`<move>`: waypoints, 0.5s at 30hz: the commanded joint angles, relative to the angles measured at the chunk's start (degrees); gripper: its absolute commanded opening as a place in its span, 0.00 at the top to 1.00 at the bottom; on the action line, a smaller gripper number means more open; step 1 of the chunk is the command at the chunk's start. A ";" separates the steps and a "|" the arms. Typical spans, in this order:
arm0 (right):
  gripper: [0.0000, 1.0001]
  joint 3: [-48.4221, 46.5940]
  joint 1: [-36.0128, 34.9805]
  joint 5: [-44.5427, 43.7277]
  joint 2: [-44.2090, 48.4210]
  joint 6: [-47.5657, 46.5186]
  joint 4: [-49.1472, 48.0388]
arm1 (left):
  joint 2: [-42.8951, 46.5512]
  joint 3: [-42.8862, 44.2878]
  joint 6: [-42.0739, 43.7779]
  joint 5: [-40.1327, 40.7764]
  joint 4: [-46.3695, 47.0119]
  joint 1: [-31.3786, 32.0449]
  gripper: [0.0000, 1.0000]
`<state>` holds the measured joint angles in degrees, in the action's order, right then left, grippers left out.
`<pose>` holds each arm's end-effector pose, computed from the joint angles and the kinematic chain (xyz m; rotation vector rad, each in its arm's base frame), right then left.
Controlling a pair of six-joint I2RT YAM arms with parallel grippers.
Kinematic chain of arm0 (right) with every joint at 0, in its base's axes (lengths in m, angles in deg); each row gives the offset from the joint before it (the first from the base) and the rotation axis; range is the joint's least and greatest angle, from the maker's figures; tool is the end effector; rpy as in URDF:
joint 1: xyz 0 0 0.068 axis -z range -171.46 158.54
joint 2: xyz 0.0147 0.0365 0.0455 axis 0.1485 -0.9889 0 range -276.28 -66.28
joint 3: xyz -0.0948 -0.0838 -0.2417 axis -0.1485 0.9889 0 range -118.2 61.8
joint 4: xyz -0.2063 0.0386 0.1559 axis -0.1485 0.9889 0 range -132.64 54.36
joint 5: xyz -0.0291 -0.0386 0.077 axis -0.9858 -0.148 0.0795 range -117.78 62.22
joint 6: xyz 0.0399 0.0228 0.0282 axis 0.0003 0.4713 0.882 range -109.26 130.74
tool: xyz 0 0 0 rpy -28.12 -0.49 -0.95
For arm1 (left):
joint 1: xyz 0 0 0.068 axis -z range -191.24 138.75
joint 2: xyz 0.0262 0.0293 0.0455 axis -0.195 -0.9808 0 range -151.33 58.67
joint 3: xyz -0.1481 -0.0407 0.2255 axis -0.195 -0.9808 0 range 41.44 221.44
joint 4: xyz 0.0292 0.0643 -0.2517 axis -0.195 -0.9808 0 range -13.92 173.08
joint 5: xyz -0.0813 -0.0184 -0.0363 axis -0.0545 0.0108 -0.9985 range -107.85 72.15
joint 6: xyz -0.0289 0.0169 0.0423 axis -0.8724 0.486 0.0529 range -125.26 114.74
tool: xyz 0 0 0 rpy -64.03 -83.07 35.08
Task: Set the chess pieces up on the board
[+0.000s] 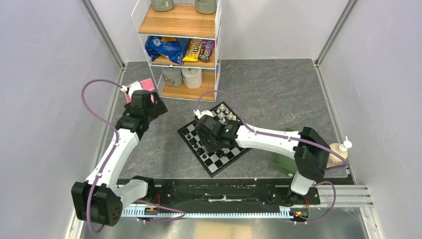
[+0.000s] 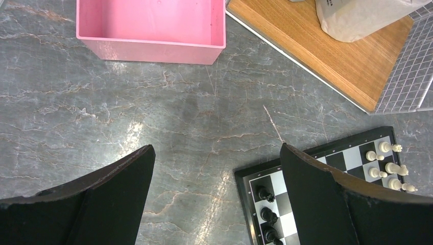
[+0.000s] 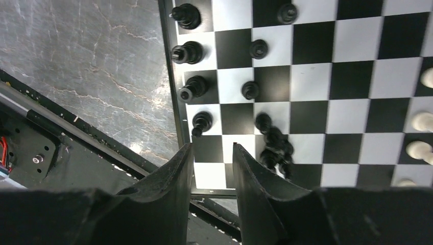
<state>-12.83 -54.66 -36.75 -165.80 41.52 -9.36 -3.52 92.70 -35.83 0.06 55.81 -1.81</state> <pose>0.1711 0.3267 0.2323 -0.6756 2.5339 0.4065 0.2321 -0.0275 0.2928 -0.5673 2.1256 -0.0397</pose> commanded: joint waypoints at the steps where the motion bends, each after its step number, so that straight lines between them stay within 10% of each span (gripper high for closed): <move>1: 0.58 3.02 2.53 -4.30 4.80 -0.05 0.99 | 0.67 1.56 1.65 0.02 1.26 -0.38 0.00; 15: 0.59 5.55 6.68 -0.60 1.29 -1.82 0.40 | 0.18 1.13 1.19 -0.34 1.43 -0.47 0.00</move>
<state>-7.08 -47.67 -38.06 -163.44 40.67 -7.98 -3.55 92.70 -35.85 -0.03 55.83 -1.92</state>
